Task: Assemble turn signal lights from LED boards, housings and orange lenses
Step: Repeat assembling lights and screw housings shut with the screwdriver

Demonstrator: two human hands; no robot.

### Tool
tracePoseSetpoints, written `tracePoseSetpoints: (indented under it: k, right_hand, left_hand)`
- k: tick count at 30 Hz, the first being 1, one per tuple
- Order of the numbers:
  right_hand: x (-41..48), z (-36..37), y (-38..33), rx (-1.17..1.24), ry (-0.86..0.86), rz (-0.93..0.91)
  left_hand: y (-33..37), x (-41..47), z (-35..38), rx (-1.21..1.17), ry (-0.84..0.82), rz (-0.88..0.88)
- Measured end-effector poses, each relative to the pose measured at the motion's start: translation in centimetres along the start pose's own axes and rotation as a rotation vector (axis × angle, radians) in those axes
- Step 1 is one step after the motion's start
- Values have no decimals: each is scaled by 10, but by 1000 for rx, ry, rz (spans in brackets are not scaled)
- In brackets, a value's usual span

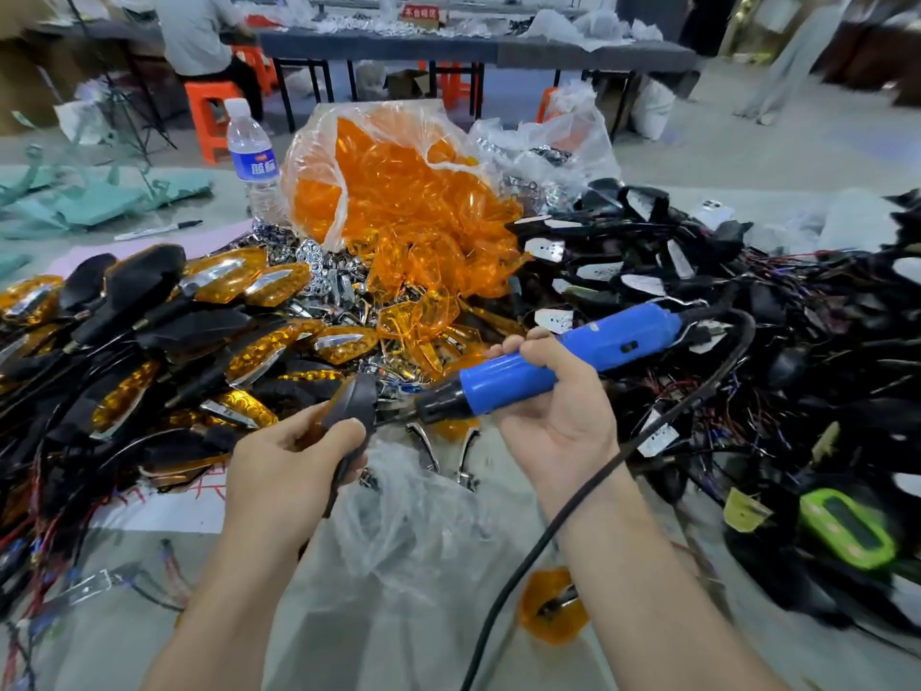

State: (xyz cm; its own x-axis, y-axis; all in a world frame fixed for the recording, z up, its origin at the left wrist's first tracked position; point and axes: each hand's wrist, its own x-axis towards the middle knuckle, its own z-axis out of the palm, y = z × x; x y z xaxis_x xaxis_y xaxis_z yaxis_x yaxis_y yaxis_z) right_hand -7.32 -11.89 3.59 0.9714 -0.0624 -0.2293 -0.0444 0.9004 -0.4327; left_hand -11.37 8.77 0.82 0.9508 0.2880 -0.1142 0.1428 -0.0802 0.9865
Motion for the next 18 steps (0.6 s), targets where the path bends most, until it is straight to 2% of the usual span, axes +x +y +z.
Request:
tracePoseSetpoints:
  k: [8, 14, 18]
  right_hand:
    - [6, -9, -5, 93, -153, -82]
    - [8, -14, -6, 89, -157, -104]
    - [9, -16, -6, 54, -220, -142]
  left_hand:
    - [7, -1, 2, 29, 93, -35]
    - [10, -1, 4, 71, 134, -55]
    - [7, 2, 4, 113, 143, -52]
